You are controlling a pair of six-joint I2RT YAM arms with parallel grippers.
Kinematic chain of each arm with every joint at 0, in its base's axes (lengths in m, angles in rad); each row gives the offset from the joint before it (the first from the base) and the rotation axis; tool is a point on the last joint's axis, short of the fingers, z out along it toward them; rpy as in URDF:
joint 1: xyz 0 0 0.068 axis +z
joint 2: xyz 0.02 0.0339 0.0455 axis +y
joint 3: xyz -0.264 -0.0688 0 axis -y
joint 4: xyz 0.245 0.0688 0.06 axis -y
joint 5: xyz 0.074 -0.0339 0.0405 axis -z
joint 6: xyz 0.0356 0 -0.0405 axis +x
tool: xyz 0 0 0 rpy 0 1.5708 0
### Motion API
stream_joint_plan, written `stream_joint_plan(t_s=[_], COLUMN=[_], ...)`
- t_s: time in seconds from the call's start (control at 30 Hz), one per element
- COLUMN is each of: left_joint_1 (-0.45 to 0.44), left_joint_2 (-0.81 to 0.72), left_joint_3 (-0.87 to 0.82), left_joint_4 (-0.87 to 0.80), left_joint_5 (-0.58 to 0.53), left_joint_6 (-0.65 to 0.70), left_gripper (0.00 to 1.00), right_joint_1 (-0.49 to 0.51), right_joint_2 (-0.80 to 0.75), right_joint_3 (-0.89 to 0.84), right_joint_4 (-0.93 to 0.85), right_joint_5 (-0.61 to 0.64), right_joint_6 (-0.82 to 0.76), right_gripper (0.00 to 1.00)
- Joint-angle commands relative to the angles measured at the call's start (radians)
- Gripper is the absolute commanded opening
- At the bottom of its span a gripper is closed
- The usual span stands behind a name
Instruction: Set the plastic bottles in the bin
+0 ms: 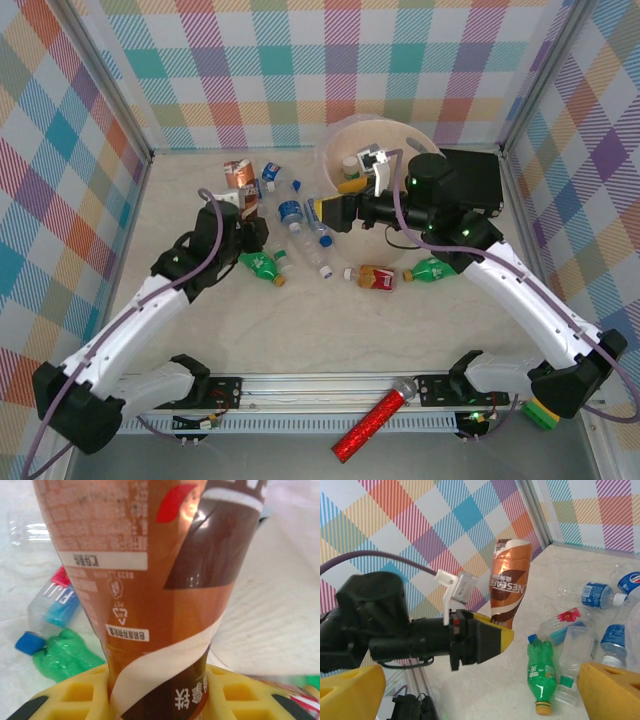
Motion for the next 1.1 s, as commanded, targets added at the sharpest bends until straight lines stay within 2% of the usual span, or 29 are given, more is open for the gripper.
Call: stream_joint_plan(t_s=[0.0,0.27,0.4,0.5,0.73,0.97,1.07], left_joint_1=[-0.055,-0.18,-0.232,-0.265,-0.311,-0.348,-0.362], left_joint_2=[-0.064,-0.202,-0.217,-0.216,-0.193,-0.184,-0.179], left_joint_3=[-0.032,-0.113,-0.105,-0.098,-0.08,-0.054,-0.045], left_joint_4=[0.047,0.068,0.057,0.048,0.031,0.028,0.019], left_joint_5=[0.002,0.075,0.085,0.088,0.087,0.09,0.072], left_joint_6=[0.077,0.17,0.191,0.202,0.224,0.234,0.238], left_gripper=[0.35,0.35,0.35,0.35,0.35,0.35,0.35], right_joint_1=[0.01,0.048,0.068,0.073,0.098,0.108,0.11], right_joint_2=[0.037,0.162,0.223,0.261,0.317,0.351,0.356], right_joint_3=[0.018,0.134,0.195,0.235,0.284,0.305,0.313], right_joint_4=[0.007,-0.04,-0.064,-0.072,-0.094,-0.13,-0.136], right_joint_5=[-0.036,-0.07,-0.085,-0.109,-0.123,-0.084,-0.087], right_joint_6=[0.049,0.07,0.074,0.085,0.084,0.073,0.067], right_gripper=[0.94,0.85,0.83,0.78,0.77,0.77,0.66])
